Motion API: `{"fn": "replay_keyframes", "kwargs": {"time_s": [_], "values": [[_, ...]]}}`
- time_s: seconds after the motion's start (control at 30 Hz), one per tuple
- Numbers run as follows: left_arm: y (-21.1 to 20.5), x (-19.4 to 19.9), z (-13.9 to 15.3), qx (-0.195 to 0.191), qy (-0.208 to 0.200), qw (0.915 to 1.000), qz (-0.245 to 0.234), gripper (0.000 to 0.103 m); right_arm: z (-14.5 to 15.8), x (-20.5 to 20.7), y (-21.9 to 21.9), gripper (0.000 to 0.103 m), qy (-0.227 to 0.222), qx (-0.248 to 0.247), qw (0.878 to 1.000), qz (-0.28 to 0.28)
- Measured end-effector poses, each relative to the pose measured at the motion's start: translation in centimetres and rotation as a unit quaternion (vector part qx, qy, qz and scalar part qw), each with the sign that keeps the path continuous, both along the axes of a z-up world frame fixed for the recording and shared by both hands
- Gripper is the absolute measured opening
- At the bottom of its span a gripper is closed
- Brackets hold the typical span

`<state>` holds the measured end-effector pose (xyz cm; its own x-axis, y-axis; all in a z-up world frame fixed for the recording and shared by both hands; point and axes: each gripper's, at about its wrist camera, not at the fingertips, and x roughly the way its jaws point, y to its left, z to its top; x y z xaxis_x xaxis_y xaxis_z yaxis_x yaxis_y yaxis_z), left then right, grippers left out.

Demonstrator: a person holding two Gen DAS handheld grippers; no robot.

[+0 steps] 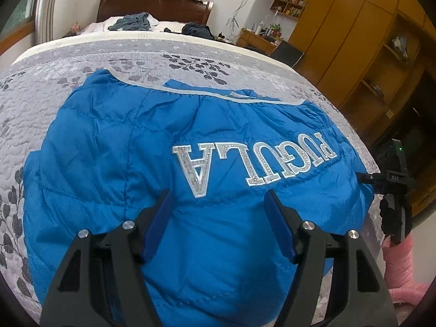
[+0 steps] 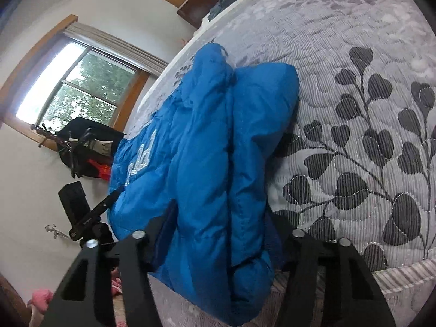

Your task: Fold large clothes

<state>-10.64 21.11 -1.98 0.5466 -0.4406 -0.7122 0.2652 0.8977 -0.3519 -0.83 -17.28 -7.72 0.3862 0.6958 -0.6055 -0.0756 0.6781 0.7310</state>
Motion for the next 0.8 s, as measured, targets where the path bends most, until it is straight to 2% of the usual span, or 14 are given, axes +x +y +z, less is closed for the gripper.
{"fn": "replay_keyframes", "kwargs": {"time_s": [0.1, 0.2, 0.27, 0.5, 0.8], "values": [[0.0, 0.0, -0.1, -0.002, 0.000, 1.0000, -0.002, 0.068, 0.3, -0.4, -0.2, 0.044, -0.004, 0.009, 1.000, -0.003], [0.1, 0.1, -0.1, -0.004, -0.001, 1.0000, -0.002, 0.068, 1.3, -1.0, -0.2, 0.035, -0.015, -0.007, 1.000, -0.007], [0.2, 0.1, -0.2, -0.006, 0.000, 1.0000, -0.002, 0.068, 2.6, -1.1, 0.1, 0.033, -0.023, -0.020, 0.999, -0.009], [0.5, 0.2, -0.2, -0.016, 0.000, 0.9999, -0.002, 0.068, 7.5, -1.0, 2.6, 0.030, -0.060, -0.069, 0.996, 0.003], [1.9, -0.3, 0.8, -0.045, 0.004, 0.9990, -0.004, 0.068, 15.1, -0.6, 10.0, 0.030, -0.133, -0.149, 0.977, 0.072]]}}
